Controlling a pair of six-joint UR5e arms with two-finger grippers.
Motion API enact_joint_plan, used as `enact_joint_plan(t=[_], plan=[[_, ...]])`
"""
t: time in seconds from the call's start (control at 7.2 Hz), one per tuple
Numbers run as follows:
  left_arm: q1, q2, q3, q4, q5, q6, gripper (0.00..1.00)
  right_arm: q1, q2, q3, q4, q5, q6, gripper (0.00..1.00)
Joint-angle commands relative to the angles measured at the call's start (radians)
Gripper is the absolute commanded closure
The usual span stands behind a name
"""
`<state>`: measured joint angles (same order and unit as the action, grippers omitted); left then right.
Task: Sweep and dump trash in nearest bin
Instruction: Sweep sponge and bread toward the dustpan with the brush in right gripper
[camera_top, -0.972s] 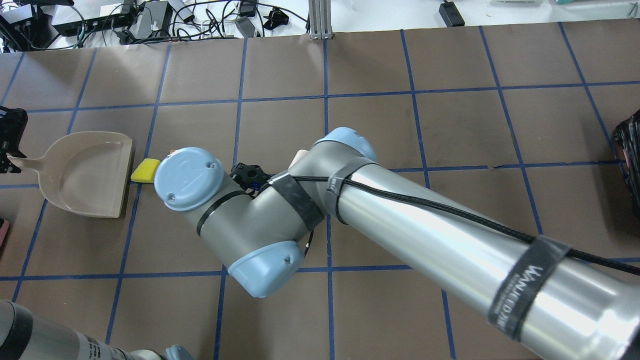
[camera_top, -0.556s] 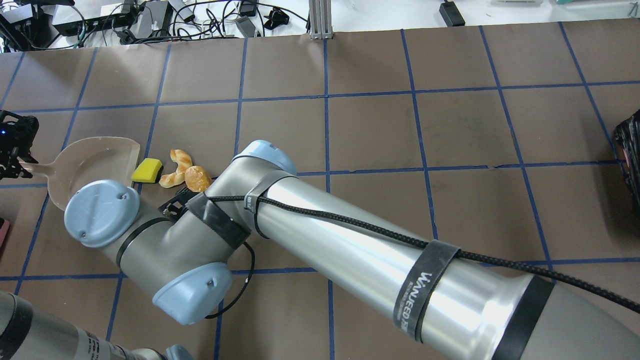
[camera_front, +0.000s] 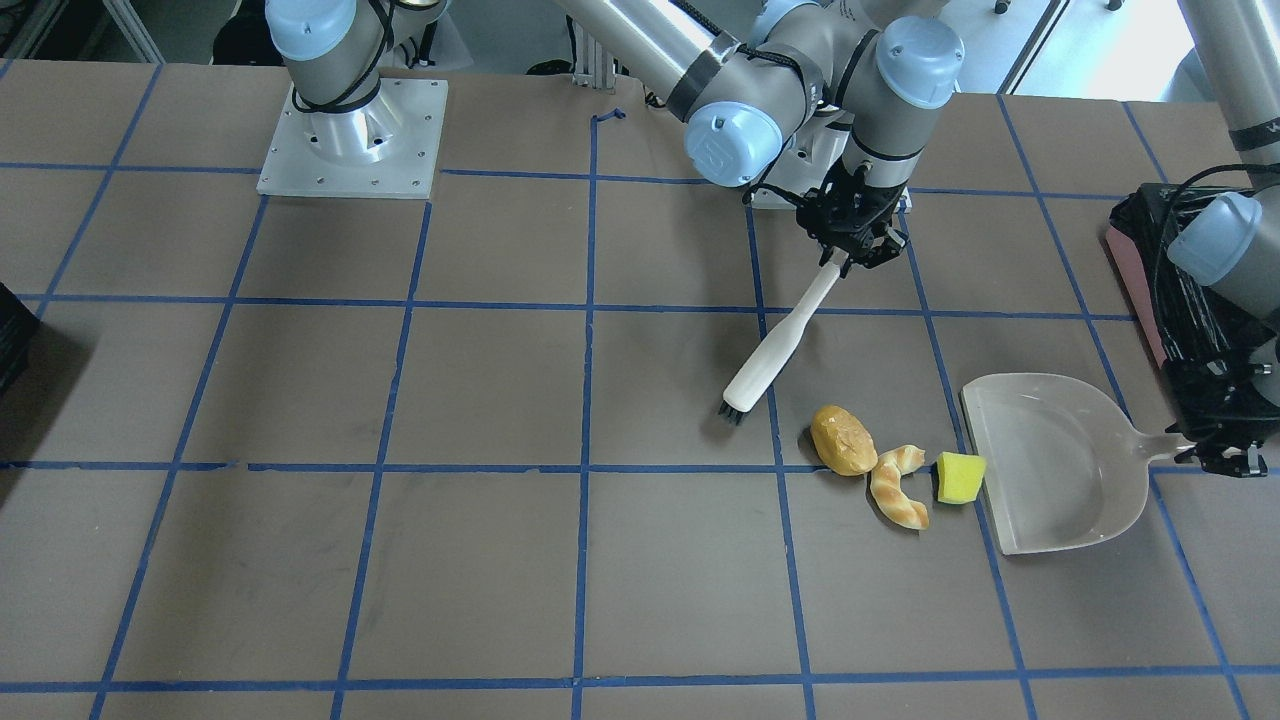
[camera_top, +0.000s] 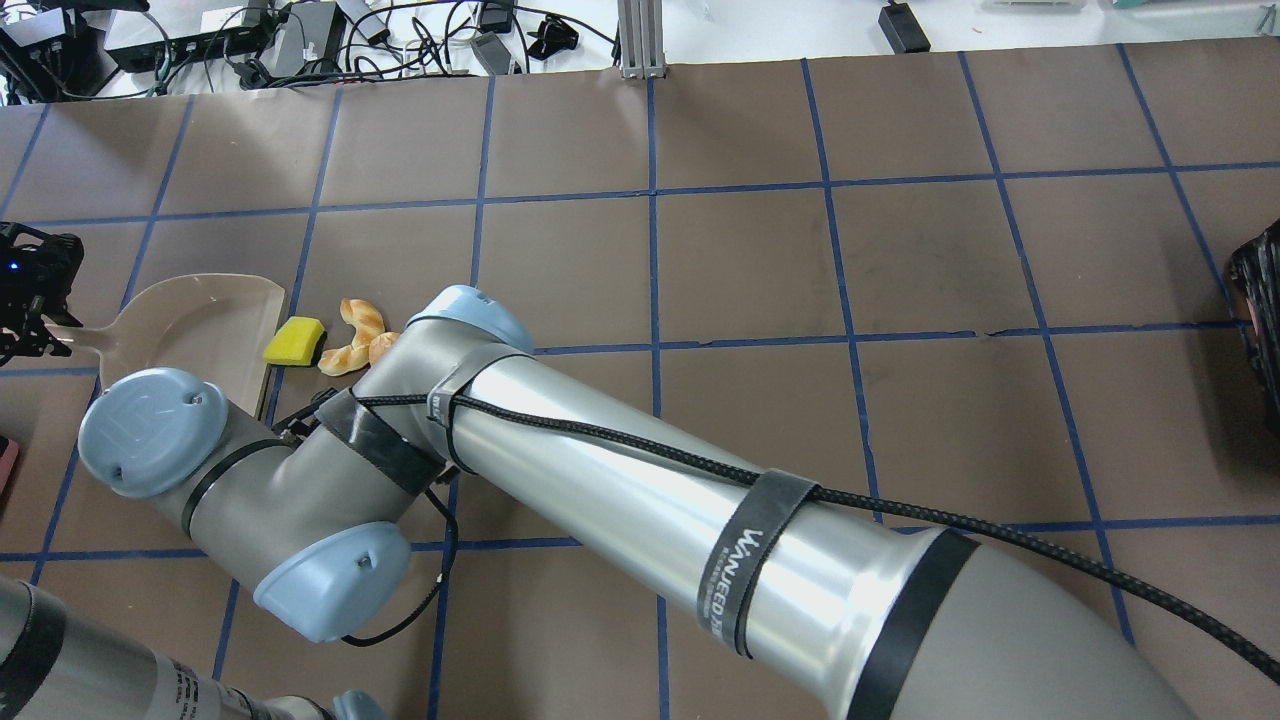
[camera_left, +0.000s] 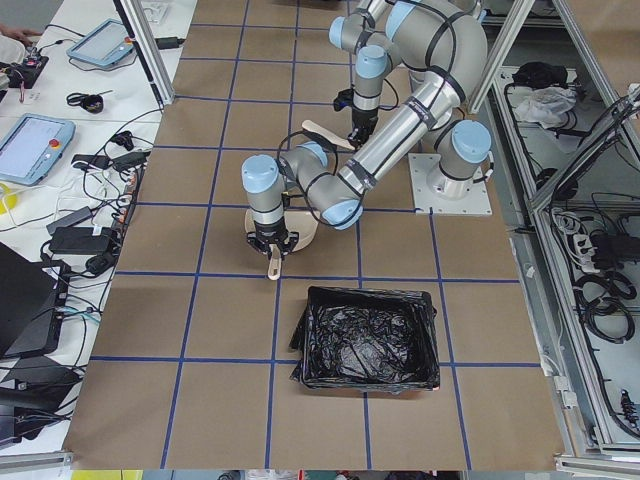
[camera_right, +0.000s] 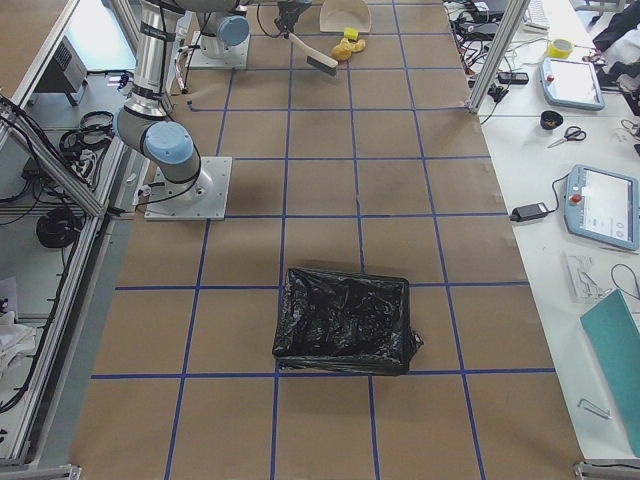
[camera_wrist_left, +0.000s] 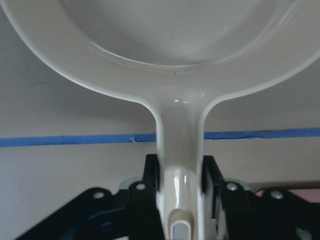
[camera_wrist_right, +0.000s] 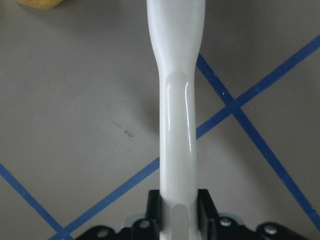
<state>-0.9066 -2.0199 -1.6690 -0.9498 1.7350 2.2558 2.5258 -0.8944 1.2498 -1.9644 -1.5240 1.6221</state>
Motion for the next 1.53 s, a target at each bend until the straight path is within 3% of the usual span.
enact_joint_plan(t=[0.0,0.97,1.39], plan=[[-0.005,-0.006,0.0,0.005,0.0,0.014,1.0,0.001,0.02,-0.024,0.002,0.007,-0.004,1.0],[-0.008,-0.011,0.0,0.005,-0.002,0.014,1.0,0.001,0.129,-0.159,-0.023,0.053,-0.163,1.0],[-0.009,-0.011,0.0,0.005,0.0,0.014,1.0,-0.001,0.14,-0.17,-0.031,0.053,-0.331,1.0]])
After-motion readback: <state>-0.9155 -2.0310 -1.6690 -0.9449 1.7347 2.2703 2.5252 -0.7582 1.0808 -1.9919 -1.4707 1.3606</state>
